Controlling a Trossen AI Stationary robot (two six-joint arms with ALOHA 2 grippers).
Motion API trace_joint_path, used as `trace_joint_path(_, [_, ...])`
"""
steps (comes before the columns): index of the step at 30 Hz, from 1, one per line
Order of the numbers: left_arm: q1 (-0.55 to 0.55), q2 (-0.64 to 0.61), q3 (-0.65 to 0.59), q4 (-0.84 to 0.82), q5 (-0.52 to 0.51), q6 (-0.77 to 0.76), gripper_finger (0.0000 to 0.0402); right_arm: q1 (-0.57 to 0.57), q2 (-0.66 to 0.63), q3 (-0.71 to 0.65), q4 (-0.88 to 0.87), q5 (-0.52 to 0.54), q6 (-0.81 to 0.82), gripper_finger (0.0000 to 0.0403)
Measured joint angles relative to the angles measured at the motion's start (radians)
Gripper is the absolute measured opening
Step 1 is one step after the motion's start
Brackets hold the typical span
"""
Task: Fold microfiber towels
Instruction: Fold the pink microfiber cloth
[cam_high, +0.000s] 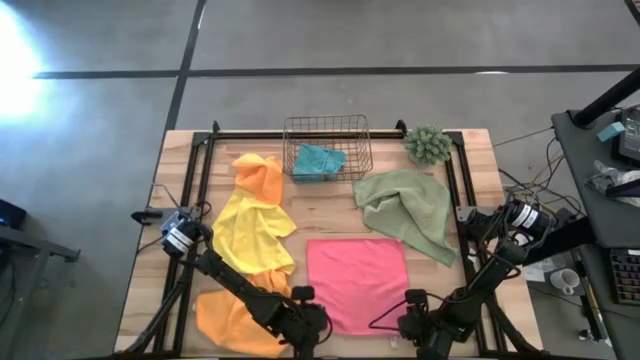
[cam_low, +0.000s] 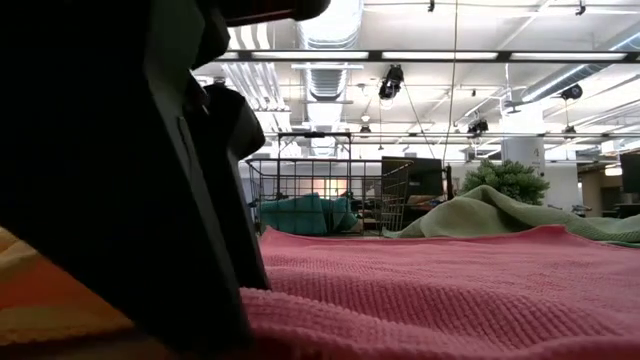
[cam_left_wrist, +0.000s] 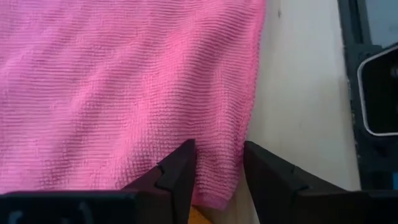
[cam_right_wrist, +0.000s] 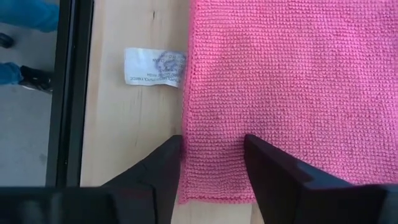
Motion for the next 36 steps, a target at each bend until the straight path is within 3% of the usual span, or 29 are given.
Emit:
trace_joint_path(16, [0.002,0.003,-0.004,0.036,-0.052,-0.002,0.0016,-0.035,0.001,0.002,-0.026,0.019,0.037,0.0015])
trace_joint_path(23, [0.002,-0.003,0.044,0.036,-0.036,-0.002,0.0006,-0.031,-0.002,0.084,-0.086,0.026,0.038,0.0009])
trace_joint_path(30, [0.001,-0.009,0.117,0.030,0.092,-0.003,0.0006,-0.004,-0.006,0.244,-0.325,0.003,0.060,0.0009])
trace_joint_path(36, [-0.003,-0.010,0.162,0.008,0.156,-0.070,0.0006,0.043,-0.006,0.321,-0.362,-0.008,0.137,0.0009])
